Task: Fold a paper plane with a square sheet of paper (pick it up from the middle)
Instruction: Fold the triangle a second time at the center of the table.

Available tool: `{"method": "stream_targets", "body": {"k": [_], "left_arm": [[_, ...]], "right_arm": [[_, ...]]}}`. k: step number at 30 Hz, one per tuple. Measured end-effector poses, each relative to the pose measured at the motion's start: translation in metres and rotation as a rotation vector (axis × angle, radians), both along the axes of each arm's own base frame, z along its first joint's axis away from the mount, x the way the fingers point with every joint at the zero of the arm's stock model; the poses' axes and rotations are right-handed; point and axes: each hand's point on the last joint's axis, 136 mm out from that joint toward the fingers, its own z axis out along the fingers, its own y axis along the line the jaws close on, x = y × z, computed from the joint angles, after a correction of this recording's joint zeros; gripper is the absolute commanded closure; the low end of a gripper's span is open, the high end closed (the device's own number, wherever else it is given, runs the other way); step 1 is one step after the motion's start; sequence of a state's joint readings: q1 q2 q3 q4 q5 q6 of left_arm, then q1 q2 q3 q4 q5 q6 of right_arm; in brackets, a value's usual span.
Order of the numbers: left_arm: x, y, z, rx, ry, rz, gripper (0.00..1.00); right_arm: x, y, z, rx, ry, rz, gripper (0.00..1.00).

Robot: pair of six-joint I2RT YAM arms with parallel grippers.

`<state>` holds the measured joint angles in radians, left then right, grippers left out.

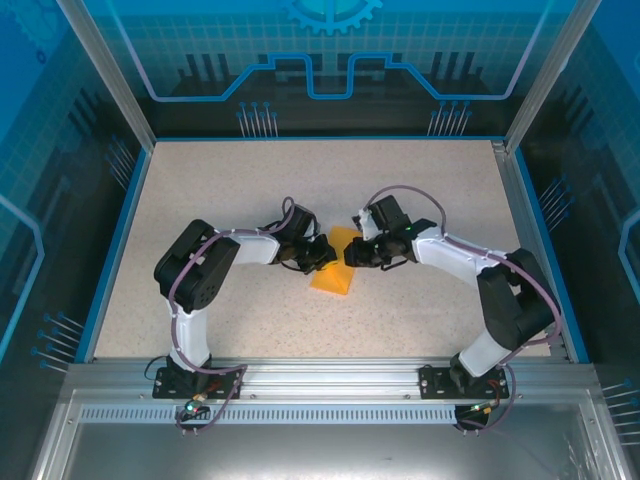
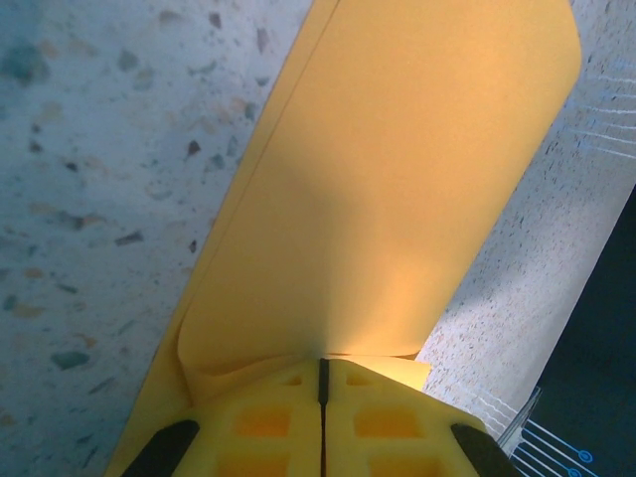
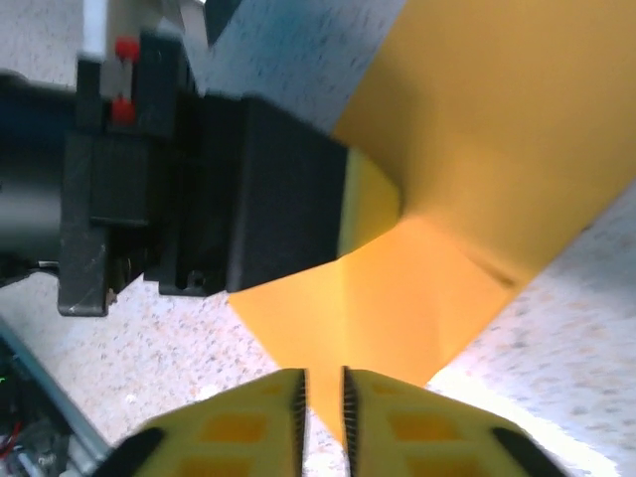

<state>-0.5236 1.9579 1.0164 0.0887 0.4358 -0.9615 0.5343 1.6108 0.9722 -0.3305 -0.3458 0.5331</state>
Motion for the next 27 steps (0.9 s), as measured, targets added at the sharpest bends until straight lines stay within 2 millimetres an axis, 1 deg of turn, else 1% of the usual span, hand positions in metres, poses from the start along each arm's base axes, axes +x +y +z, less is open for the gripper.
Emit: {"method": "stream_targets", "body": {"k": [4, 8, 13, 16, 27], "left_arm": [[0.0, 0.0, 0.0, 0.0, -0.002, -0.002, 0.94], [0.0, 0.0, 0.0, 0.0, -0.001, -0.002, 0.94], [0.0, 0.0, 0.0, 0.001, -0.001, -0.002, 0.94], [0.0, 0.0, 0.0, 0.0, 0.0, -0.003, 0.94], [-0.001, -0.001, 0.0, 0.002, -0.013, -0.019, 0.94]], "right_arm": [[-0.018, 0.022, -0.014, 0.02, 0.062, 0.039, 0.89], [-0.024, 0.033, -0.028, 0.027, 0.105, 0.05, 0.9], [-0.028, 0.035, -0.048, 0.003, 0.153, 0.047, 0.9], [-0.028, 0.035, -0.054, -0.007, 0.168, 0.047, 0.9], [-0.026, 0.035, -0.055, -0.001, 0.169, 0.042, 0.9]]}}
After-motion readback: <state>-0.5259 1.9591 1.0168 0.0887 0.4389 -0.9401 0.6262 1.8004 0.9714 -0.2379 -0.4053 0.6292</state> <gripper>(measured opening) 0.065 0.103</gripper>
